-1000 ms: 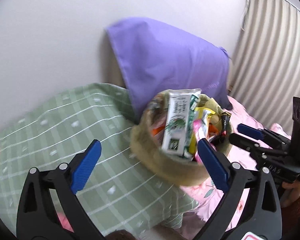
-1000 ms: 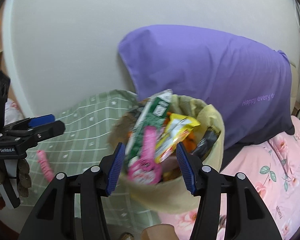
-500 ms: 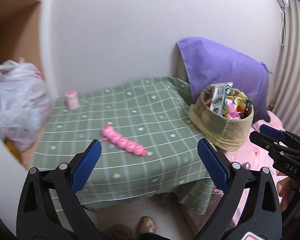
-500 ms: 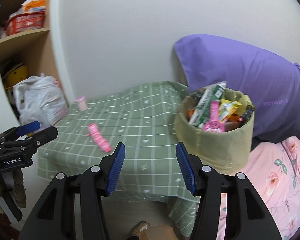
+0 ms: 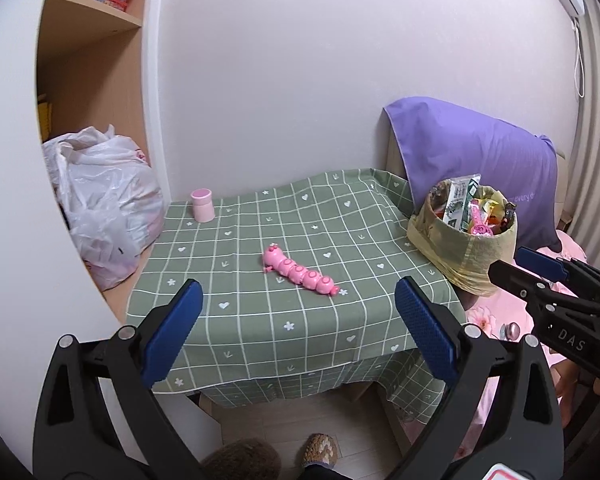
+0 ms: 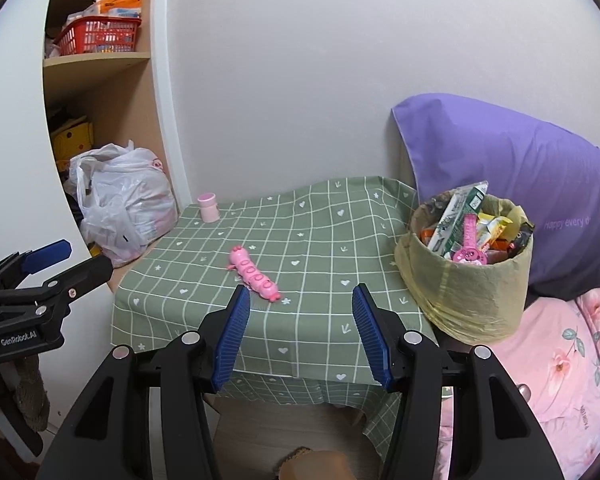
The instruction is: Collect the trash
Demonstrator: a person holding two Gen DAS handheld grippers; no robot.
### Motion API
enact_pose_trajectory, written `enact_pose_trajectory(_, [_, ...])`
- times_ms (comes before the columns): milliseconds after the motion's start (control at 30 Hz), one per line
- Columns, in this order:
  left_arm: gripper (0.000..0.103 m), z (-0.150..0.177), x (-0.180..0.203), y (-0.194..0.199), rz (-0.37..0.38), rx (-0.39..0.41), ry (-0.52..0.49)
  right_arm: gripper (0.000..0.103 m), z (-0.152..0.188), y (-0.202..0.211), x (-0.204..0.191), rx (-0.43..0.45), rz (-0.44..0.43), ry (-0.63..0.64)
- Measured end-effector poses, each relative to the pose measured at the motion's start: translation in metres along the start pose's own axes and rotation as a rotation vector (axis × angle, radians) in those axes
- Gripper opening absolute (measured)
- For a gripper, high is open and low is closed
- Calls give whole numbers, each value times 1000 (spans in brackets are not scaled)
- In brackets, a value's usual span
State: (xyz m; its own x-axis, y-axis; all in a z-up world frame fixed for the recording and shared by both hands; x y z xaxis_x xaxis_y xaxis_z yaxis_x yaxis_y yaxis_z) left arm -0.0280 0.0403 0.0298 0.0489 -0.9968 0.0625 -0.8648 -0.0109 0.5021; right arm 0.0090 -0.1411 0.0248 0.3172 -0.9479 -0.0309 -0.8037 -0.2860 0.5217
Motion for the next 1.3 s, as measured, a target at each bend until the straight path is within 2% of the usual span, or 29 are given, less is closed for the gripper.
enact_pose_trajectory(633, [92,2,-13,11,3,9,26,51,-4,5,-22,20,12,4])
enact_pose_trajectory(1300, [92,3,-9,7,21,-13,23,50,-1,14,-10,31,34,1])
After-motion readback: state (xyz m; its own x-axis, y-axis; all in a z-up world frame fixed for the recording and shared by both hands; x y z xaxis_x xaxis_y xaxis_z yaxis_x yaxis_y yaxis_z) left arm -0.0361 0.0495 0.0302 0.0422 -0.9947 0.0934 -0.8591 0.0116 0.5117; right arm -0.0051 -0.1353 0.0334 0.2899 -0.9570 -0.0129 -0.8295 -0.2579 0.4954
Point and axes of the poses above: each gripper's, at about its wrist camera, not at the fingertips, and y roughly against the way its jaws point, x to its right, z to its underside, the point moved 1 cm from there along -y, roughly the way its jaws point, and after that the axes turned 3 degrees about z, right-handed, at the moved point
